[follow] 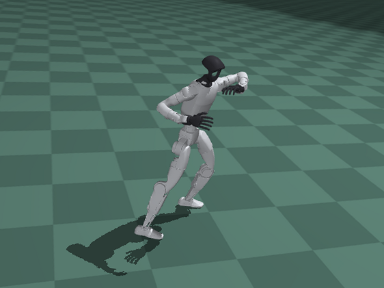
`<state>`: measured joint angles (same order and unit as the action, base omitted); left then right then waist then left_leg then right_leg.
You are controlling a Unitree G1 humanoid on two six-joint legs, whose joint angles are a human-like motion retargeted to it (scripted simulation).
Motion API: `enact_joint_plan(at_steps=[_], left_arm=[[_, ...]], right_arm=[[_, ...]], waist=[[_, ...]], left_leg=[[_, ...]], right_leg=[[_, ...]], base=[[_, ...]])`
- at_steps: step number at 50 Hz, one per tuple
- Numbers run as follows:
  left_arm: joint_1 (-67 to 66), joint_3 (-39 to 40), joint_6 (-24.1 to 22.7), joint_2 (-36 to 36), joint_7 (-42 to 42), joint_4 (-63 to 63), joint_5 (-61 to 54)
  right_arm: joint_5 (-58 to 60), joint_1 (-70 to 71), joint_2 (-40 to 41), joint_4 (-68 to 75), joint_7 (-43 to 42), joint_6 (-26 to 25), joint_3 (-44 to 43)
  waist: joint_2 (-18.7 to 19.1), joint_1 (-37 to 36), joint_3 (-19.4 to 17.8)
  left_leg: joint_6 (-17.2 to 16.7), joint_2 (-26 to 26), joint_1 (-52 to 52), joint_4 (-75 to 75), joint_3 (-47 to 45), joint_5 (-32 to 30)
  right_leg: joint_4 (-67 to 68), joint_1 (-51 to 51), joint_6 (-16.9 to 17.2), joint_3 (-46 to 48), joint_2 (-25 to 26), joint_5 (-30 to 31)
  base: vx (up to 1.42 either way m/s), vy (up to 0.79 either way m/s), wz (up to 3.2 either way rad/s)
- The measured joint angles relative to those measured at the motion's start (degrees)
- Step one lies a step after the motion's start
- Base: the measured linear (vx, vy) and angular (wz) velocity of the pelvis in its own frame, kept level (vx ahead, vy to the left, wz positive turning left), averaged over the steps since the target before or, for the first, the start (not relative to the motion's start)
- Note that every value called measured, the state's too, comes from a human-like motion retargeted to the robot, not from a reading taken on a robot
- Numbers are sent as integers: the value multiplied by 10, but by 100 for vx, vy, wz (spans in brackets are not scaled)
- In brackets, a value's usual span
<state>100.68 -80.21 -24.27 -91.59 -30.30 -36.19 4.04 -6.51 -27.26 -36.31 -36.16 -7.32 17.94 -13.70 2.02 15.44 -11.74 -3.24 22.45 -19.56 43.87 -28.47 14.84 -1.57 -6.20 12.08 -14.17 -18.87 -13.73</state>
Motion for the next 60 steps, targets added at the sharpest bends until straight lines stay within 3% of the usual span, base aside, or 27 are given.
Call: enact_joint_plan(at_steps=[2,5,7,9,12,13,15,18,20,22,26,27,28,30,32,33,36,40,42,44,46,50,52,54,57,58,60], left_arm=[[-30,0,-6,-95,-11,28,24],[-19,5,-5,-139,-7,17,43],[1,5,0,-118,-5,-14,29],[22,0,-8,-85,48,-40,-64],[62,0,-8,-41,30,-30,-28],[56,0,-41,-26,46,-41,-142],[76,0,-2,-25,35,-16,-19],[-26,76,-18,-53,36,-17,-87],[-118,128,-26,-70,22,-16,-179],[-204,162,-41,-83,21,-2,-249],[-352,216,-58,-98,47,60,-368],[-443,294,-50,-63,69,84,-387],[-647,492,-20,35,109,114,-388],[-1284,1052,-13,325,180,-29,-372],[-1343,1086,1,413,194,-62,-360],[-1340,1082,5,422,203,-60,-339],[-1338,1059,18,437,215,-69,-296],[-1231,981,55,405,206,-61,-274],[-1157,922,35,422,188,-74,-303],[-1050,866,50,417,155,-62,-221],[-930,795,69,405,114,-51,-182],[-678,672,129,353,83,10,-143],[-507,581,164,332,84,112,-109],[-298,431,197,333,65,304,-44],[-21,163,253,399,22,761,71],[25,103,269,426,42,922,98],[77,67,275,450,116,1143,137]], right_arm=[[21,-31,22,-2,-17,4,-8],[39,-61,-30,-24,-40,10,-8],[41,-61,-131,-47,-47,12,3],[29,-27,-254,-62,-38,8,31],[2,95,-414,-78,-38,24,96],[-10,200,-437,-77,-44,25,167],[-3,467,-447,-76,-42,32,365],[39,823,-344,-64,-57,17,572],[93,950,-278,-65,-88,-4,620],[126,1014,-261,-66,-112,-17,643],[178,1010,-378,101,-120,-69,661],[187,989,-428,194,-99,-88,664],[203,973,-490,303,-58,-106,683],[282,1241,-412,562,0,-138,931],[311,1310,-370,790,18,-169,939],[307,1334,-376,860,21,-179,939],[309,1355,-407,889,19,-169,939],[282,1305,-437,699,-30,-164,939],[247,1286,-412,594,-70,-149,927],[217,1207,-402,482,-93,-137,855],[189,1055,-367,382,-104,-132,718],[175,751,-224,245,-94,-126,482],[158,644,-171,202,-80,-118,418],[124,552,-142,172,-76,-106,368],[76,460,-121,145,-101,-89,329],[70,446,-117,137,-110,-86,328],[70,429,-104,117,-112,-81,327]], waist=[[-11,-105,7],[-34,-269,1],[-41,-355,-12],[-48,-414,-26],[-58,-477,-45],[-74,-497,-58],[-86,-529,-58],[-119,-576,-77],[-156,-620,-102],[-192,-674,-115],[-255,-797,-132],[-250,-830,-135],[-215,-863,-134],[-167,-772,-124],[-156,-751,-122],[-147,-748,-119],[-144,-736,-110],[-122,-684,-67],[-106,-641,-55],[-85,-608,-37],[-74,-569,-17],[-62,-433,16],[-51,-338,28],[-39,-241,37],[-24,-106,38],[-20,-67,33],[-20,-10,19]], left_leg=[[12,-26,-19,-10,27,-2],[12,-69,-52,-25,75,-11],[-3,-100,-74,-41,121,-23],[-21,-136,-87,-68,173,-34],[-39,-193,-87,-130,243,-51],[-39,-212,-78,-159,259,-59],[-51,-229,-74,-184,296,-68],[-65,-243,-68,-211,334,-77],[-34,-269,-52,-259,341,-93],[-21,-285,-62,-261,343,-93],[-2,-306,-96,-235,331,-85],[-1,-307,-102,-227,326,-82],[0,-305,-104,-221,321,-80],[4,-306,-95,-214,310,-79],[2,-302,-98,-206,310,-78],[-9,-291,-103,-191,319,-70],[2,-294,-85,-227,292,-84],[-7,-249,-43,-254,270,-77],[-15,-224,-22,-255,239,-70],[-12,-204,-4,-253,202,-63],[-3,-182,14,-252,163,-54],[11,-155,43,-254,107,-49],[12,-153,45,-254,97,-54],[9,-151,39,-254,96,-59],[4,-146,28,-259,95,-62],[2,-142,28,-264,90,-62],[-4,-135,39,-282,71,-61]], right_leg=[[11,-11,7,42,-3,19],[17,-29,23,68,-7,49],[15,-51,29,86,4,70],[14,-74,29,102,20,90],[29,-90,29,101,38,113],[39,-90,29,91,37,118],[58,-87,22,60,56,130],[76,-83,11,10,83,145],[74,-84,4,-16,76,154],[64,-86,7,-32,74,164],[49,-81,13,-57,73,180],[48,-80,15,-65,74,184],[48,-81,18,-75,77,188],[41,-95,19,-86,76,194],[37,-99,24,-88,85,201],[34,-105,28,-79,106,208],[43,-94,27,-60,76,187],[68,-77,-25,223,25,91],[60,-69,-24,348,-1,89],[70,-48,-17,421,-18,114],[100,-21,-25,455,-31,129],[122,22,-43,404,-46,138],[118,40,-35,356,-50,143],[115,57,-27,335,-52,146],[108,75,-27,353,-49,144],[106,82,-30,363,-47,143],[105,97,-33,373,-43,142]], base=[[21,26,198],[21,23,233],[21,16,294],[20,11,321],[20,8,295],[21,5,245],[22,-1,206],[21,-9,162],[21,-8,133],[21,-6,117],[19,-3,86],[11,0,36],[7,1,21],[0,0,0],[0,-12,30],[0,-14,20],[-3,11,-35],[-5,0,-111],[-11,-2,-192],[-12,-1,-216],[-13,-3,-232],[-13,-6,-187],[-16,-5,-113],[-17,-3,-70],[-18,0,-55],[-17,1,-84],[-14,0,-122]])
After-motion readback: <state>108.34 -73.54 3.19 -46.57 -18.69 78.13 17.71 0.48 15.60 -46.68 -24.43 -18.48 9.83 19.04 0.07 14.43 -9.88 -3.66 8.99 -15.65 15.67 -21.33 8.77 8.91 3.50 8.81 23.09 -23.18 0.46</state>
